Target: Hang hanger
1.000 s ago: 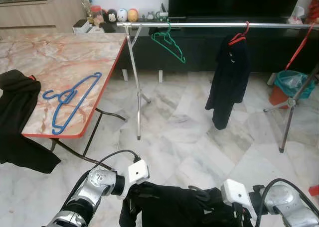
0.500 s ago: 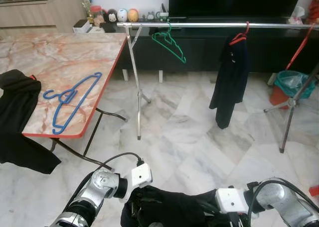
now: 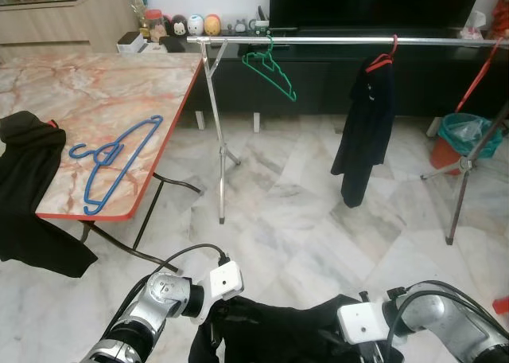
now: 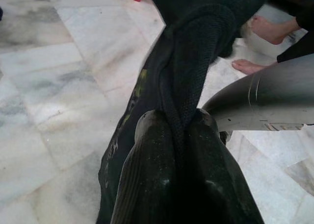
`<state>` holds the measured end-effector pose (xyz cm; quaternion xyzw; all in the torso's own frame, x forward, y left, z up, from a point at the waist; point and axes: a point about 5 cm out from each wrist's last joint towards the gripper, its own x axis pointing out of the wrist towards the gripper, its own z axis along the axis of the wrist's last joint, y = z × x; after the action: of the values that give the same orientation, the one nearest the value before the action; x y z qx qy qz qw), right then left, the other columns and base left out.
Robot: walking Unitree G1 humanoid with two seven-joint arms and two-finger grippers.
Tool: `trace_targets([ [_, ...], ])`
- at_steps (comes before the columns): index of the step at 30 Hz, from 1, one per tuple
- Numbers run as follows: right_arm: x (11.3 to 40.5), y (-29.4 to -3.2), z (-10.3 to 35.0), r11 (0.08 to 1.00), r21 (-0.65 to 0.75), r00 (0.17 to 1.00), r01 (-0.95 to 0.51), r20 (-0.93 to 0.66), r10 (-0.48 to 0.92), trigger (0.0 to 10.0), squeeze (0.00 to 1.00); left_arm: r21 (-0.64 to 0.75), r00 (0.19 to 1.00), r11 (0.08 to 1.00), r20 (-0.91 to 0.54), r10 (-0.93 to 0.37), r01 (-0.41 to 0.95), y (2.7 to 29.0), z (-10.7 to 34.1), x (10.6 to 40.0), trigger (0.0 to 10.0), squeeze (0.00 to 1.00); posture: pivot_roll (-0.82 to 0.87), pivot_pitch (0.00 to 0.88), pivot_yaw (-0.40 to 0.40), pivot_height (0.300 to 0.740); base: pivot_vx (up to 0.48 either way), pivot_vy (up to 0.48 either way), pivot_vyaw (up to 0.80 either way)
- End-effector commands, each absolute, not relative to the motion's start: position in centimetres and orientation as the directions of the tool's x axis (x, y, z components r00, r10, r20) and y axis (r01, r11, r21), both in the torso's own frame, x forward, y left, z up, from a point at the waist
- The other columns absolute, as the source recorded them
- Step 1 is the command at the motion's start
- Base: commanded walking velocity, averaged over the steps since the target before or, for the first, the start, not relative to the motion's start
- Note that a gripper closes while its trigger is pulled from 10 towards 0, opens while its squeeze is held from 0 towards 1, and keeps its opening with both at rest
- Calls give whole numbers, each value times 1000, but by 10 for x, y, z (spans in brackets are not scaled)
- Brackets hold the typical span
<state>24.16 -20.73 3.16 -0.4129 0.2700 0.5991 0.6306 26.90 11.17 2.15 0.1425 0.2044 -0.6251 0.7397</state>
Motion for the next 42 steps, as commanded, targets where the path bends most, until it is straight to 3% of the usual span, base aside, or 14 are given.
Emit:
trace_targets([
  [1, 229, -228, 15, -37, -121, 94, -992, -901, 422, 10000, 0, -4, 214, 240, -446, -869, 971, 125, 34, 281, 0, 0, -27, 0, 39, 740, 0, 0, 0],
  [9, 238, -215, 16, 41, -169, 166, -985, -847, 504, 10000, 0, -6, 221, 249, -447, -867, 968, 126, 34, 281, 0, 0, -23, 0, 39, 740, 0, 0, 0],
  [15, 234, -205, 14, 89, -141, 166, -986, -795, 583, 10000, 0, -7, 225, 255, -444, -867, 967, 126, 34, 281, 0, 0, -24, 0, 41, 740, 0, 0, 0],
  [17, 233, -204, 13, 109, -133, 172, -985, -783, 597, 8235, 0, -7, 226, 256, -444, -867, 967, 126, 34, 281, 0, 0, -24, 0, 42, 740, 0, 0, 0],
  [18, 233, -204, 13, 109, -133, 172, -985, -783, 597, 8235, 0, -7, 226, 256, -444, -867, 967, 126, 34, 281, 0, 0, -24, 0, 42, 740, 0, 0, 0],
  [19, 231, -201, 11, 119, -115, 164, -986, -769, 618, 0, 0, -7, 228, 257, -444, -867, 966, 126, 33, 281, 0, 0, -21, 0, 42, 740, 0, 0, 0],
  [42, 225, -189, 9, 130, -60, 133, -990, -711, 690, 0, 0, -17, 223, 257, -445, -867, 966, 127, 33, 281, 0, 0, -19, 0, 45, 740, 0, 0, 0],
])
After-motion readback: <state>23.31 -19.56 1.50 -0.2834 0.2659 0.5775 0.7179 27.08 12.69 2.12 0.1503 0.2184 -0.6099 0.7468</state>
